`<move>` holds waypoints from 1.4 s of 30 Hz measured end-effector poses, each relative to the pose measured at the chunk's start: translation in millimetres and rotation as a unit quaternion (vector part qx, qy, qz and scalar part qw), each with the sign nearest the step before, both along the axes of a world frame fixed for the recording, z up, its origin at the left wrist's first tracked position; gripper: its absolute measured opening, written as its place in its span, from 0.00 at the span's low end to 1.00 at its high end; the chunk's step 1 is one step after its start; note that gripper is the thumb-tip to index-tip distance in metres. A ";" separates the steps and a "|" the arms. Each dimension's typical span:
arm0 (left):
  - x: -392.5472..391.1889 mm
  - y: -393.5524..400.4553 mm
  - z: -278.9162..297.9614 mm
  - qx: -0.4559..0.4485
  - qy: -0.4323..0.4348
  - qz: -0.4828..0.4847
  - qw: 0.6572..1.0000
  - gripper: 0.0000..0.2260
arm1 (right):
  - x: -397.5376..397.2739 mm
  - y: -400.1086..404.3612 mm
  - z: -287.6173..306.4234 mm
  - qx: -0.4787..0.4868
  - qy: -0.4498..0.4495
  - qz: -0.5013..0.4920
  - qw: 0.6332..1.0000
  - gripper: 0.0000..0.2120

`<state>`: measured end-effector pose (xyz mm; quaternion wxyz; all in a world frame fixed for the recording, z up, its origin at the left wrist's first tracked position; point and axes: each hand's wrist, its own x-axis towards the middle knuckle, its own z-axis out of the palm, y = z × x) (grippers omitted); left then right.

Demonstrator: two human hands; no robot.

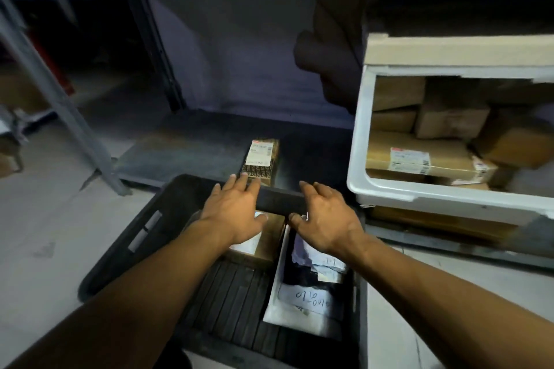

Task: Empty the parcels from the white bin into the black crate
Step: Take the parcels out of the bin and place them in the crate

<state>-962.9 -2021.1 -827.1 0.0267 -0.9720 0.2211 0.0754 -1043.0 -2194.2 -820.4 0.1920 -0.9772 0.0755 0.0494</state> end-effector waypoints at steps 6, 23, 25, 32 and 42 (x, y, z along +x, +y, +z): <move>-36.0 -49.1 31.3 -0.014 -0.017 -0.042 0.999 0.37 | -39.7 -39.7 32.3 -0.028 -0.029 -0.021 0.999 0.35; -87.0 -200.6 67.2 -0.114 -0.044 -0.162 0.979 0.25 | -96.4 -180.1 66.1 -0.063 -0.056 -0.124 0.989 0.33; -80.7 -212.6 63.6 -0.125 -0.049 -0.166 0.977 0.29 | -89.4 -187.4 64.6 -0.063 -0.057 -0.123 0.989 0.32; -40.5 -251.1 52.1 -0.163 -0.055 -0.121 0.978 0.38 | -42.7 -214.1 55.3 -0.081 -0.090 -0.093 0.988 0.36; 24.7 -300.6 30.2 -0.267 -0.126 -0.056 0.954 0.39 | 46.8 -259.0 55.1 -0.176 -0.216 -0.051 0.959 0.44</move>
